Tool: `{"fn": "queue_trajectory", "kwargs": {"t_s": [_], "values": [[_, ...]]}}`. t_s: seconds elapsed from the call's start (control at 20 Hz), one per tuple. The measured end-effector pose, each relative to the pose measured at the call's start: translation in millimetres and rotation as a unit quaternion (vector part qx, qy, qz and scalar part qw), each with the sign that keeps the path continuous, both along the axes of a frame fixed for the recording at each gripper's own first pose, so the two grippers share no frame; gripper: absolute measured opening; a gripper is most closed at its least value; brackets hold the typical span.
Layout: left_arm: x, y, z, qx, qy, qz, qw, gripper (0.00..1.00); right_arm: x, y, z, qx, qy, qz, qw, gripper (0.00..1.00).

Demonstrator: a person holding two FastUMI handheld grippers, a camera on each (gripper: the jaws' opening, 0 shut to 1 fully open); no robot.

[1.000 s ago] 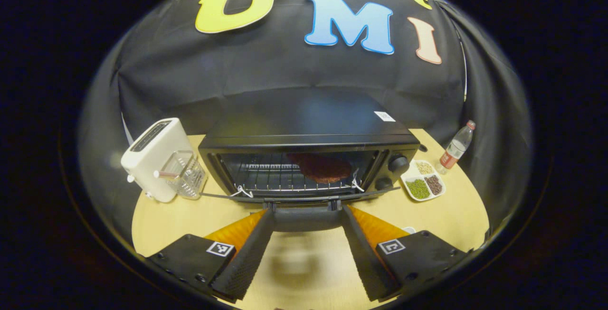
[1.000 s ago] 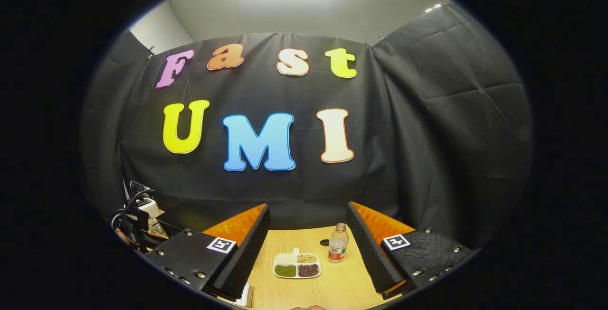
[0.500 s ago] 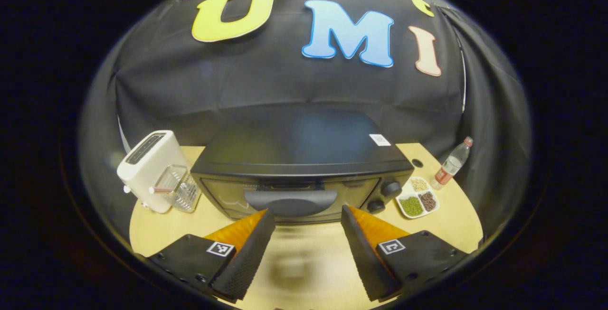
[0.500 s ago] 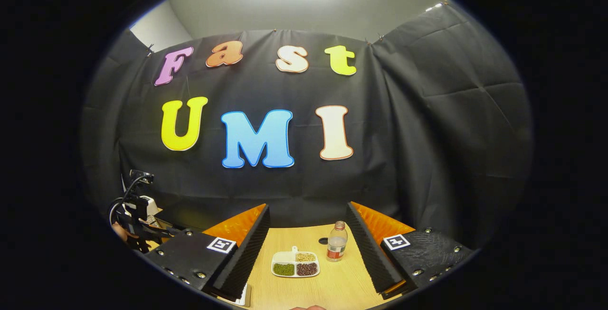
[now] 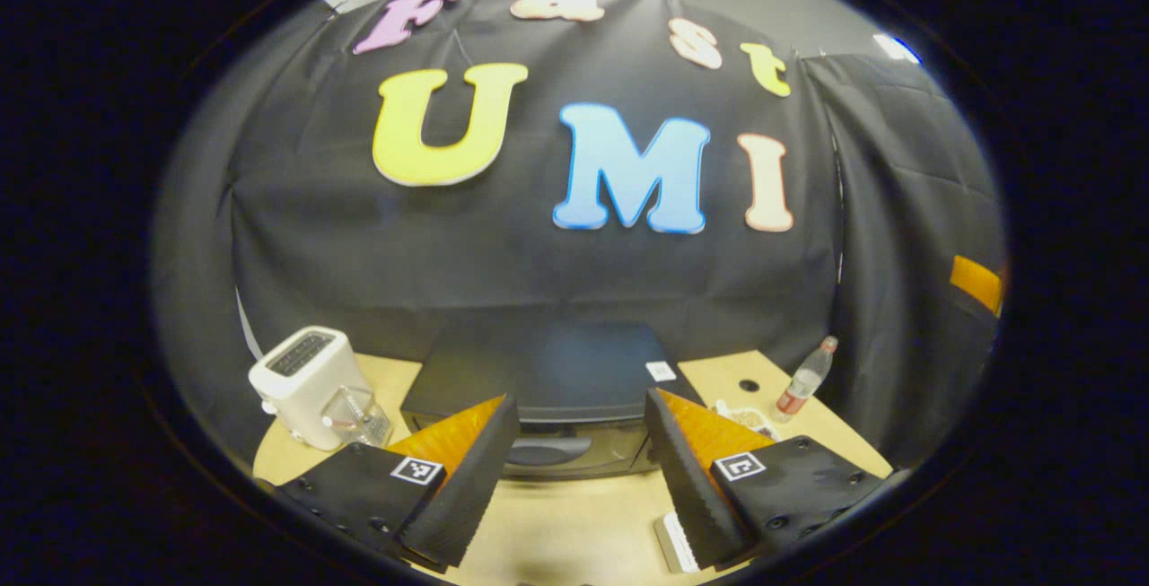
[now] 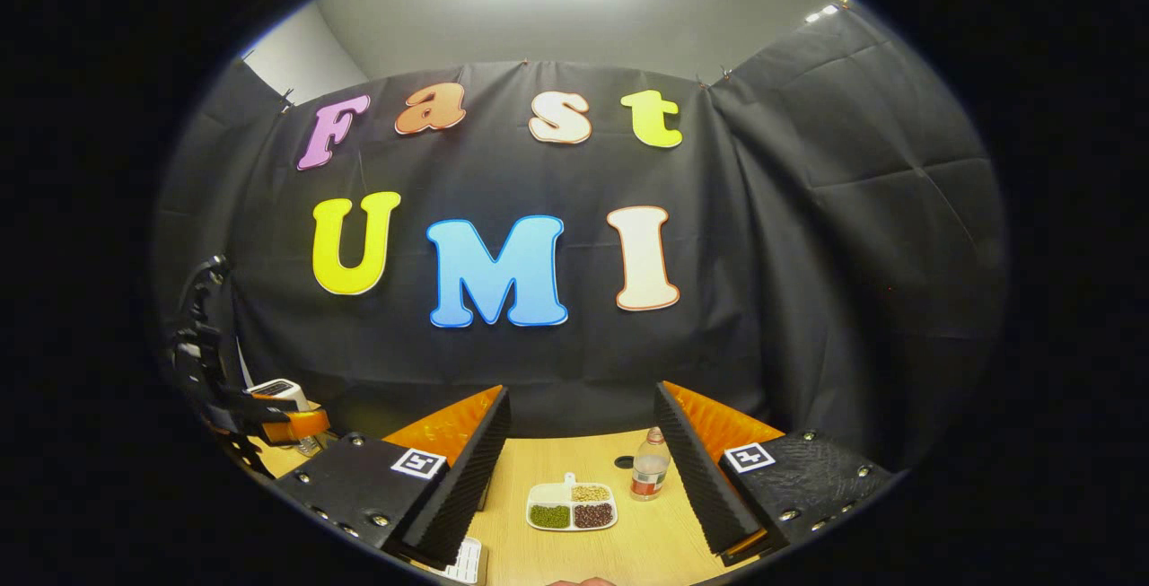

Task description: Open the electric oven with the left hand, put the food in, and close the electric oven.

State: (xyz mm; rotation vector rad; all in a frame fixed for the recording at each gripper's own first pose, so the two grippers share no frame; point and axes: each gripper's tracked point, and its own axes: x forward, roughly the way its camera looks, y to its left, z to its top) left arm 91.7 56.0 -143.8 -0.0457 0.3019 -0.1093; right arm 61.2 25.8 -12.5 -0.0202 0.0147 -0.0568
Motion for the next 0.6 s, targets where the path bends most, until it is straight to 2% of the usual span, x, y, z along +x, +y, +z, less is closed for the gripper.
{"fn": "queue_trajectory", "kwargs": {"t_s": [0.1,0.35,0.4,0.45,0.6], "values": [[-16,1,46,0.002,-0.048,0.006,0.999,0.97,2,7,11,0.001,-0.005,0.004,1.000,0.96],[-62,8,148,0.020,-0.147,0.023,0.989,0.96,-4,34,52,0.010,-0.026,0.025,0.999,0.97],[-70,11,159,0.027,-0.158,0.029,0.987,0.96,-3,39,57,0.011,-0.028,0.025,0.999,1.00],[-78,15,166,0.028,-0.163,0.034,0.986,0.96,-3,45,61,0.015,-0.029,0.026,0.999,0.97],[-87,22,174,0.013,-0.168,0.037,0.985,0.96,-7,59,68,0.021,-0.034,0.032,0.999,0.97]]}}
